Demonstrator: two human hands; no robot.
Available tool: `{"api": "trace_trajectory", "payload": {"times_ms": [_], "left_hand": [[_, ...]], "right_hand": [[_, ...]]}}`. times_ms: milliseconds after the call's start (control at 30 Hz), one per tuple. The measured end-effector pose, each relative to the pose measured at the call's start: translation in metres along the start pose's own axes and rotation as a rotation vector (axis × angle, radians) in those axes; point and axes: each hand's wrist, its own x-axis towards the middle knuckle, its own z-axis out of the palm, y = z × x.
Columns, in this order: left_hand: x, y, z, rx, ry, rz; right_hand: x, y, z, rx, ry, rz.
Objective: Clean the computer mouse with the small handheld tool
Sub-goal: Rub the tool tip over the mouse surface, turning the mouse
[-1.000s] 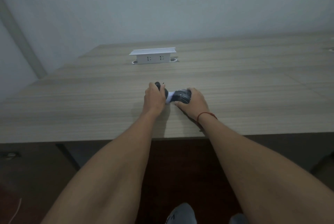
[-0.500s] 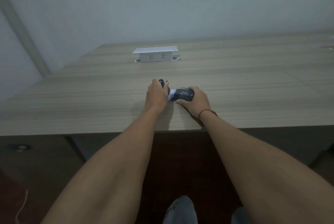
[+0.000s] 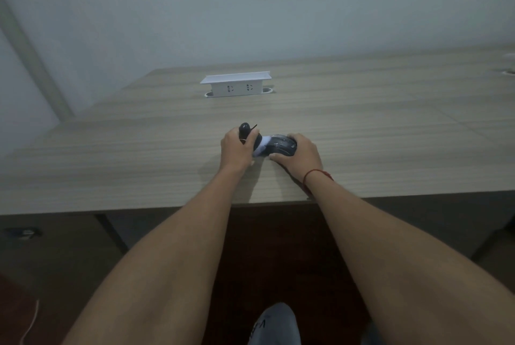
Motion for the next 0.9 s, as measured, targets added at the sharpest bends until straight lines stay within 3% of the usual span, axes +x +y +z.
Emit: {"api": "trace_trajectory", "payload": {"times_ms": [233, 333, 500, 633, 733, 900], "left_hand": [[0.004, 0.027, -0.007, -0.075, 0.081, 0.034], [-0.001, 0.034, 0.006, -0.08, 0.031, 0.072], [-0.005, 0.006, 0.008, 0.032, 0.071, -0.053], [-0.002, 0.015, 0.002, -0.01, 0.121, -0.042], [-0.008, 0.027, 0.015, -0.067, 0.065, 0.006], [0.001, 0.015, 0.011, 0.045, 0.076, -0.086]], "right_hand": [[0.0, 0.0, -0.002, -0.023, -0.01, -0.011], [-0.001, 0.0, -0.001, -0.018, -0.015, -0.017], [0.0, 0.0, -0.002, -0.054, -0.033, -0.028], [0.002, -0.002, 0.001, -0.102, -0.035, -0.03], [0.002, -0.002, 0.002, -0.111, -0.012, -0.026], [0.003, -0.002, -0.001, -0.129, -0.018, -0.034]]}}
